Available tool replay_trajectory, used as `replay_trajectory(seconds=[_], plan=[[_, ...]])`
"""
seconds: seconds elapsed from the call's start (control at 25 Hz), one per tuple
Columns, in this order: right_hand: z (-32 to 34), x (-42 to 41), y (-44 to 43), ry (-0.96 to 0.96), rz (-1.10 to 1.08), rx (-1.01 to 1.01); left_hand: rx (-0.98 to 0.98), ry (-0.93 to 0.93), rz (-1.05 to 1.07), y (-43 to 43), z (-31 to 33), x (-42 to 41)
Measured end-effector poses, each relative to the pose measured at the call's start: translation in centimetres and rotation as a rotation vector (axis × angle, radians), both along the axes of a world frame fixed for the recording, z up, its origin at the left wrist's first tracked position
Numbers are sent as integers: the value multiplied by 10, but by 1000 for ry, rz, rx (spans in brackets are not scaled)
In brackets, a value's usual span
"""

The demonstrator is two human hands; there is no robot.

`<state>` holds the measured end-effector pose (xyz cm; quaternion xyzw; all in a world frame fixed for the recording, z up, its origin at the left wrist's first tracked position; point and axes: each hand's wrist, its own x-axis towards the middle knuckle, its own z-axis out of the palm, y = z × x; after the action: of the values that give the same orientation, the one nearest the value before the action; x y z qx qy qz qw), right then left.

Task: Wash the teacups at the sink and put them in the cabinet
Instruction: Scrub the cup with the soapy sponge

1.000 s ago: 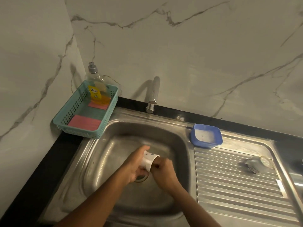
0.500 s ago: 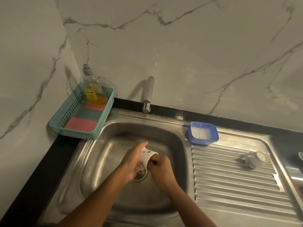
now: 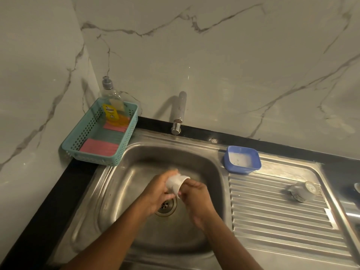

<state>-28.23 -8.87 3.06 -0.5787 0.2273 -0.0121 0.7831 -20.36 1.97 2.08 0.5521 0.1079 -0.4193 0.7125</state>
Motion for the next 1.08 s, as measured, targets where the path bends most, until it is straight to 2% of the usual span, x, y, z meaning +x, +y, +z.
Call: replay_trajectory(seconds=[0.04, 0.08, 0.12, 0.2, 0.24, 0.28, 0.32, 0.36, 0.4, 0.48, 0.52, 0.56, 0.6, 0.64, 0.68, 0.72, 0.76, 0.8, 0.84, 0.88, 1.0, 1.08], plan=[[6, 3, 9, 11, -51, 343, -114, -25, 67, -1, 5, -1], [5, 4, 17, -12, -84, 408, -181, -23, 140, -4, 6, 1], [1, 2, 24, -59, -89, 209, -188, 12, 201, -9, 8, 2], [-9, -11, 28, -226, -2, -556, 16, 70, 224, -15, 10, 3], [-20, -16, 21, -320, 96, -907, 107, 64, 166, -13, 9, 2], [-21, -18, 10, -360, 199, -1018, 175, 76, 87, -9, 8, 0], [-17, -18, 2, -342, 266, -1032, 214, 100, 18, -8, 8, -2], [-15, -13, -3, -278, 277, -937, 204, 101, -21, -5, 8, -2], [-10, -8, -4, -193, 222, -668, 139, 70, -15, -2, 9, -5], [5, 2, 10, -5, 1, 176, -50, -45, 65, 1, 10, -4], [13, 7, 20, -18, -100, 467, -128, -100, 102, -1, 12, -4], [13, 8, 29, -54, -147, 521, -169, -109, 147, -5, 16, -3], [9, 7, 34, -96, -136, 323, -161, -81, 194, -8, 20, 0], [9, 3, 33, -170, -101, -61, -106, -33, 222, -11, 21, 3], [9, -2, 28, -282, 12, -487, -46, 26, 239, -12, 20, 6], [6, -3, 16, -386, 170, -823, 3, 82, 238, -10, 16, 8], [5, -4, 0, -436, 324, -1025, 38, 137, 216, -8, 12, 7], [8, -4, -15, -434, 426, -1135, 53, 184, 187, -4, 9, 6], [9, -5, -28, -401, 414, -1170, 46, 220, 158, -1, 5, 4], [14, -8, -39, -314, 312, -1118, 26, 247, 138, 0, 3, 3], [28, -13, -55, 51, 23, -775, -56, 288, 119, 1, 2, 4], [35, -12, -64, 142, -109, -786, -87, 309, 133, 1, 3, 6]])
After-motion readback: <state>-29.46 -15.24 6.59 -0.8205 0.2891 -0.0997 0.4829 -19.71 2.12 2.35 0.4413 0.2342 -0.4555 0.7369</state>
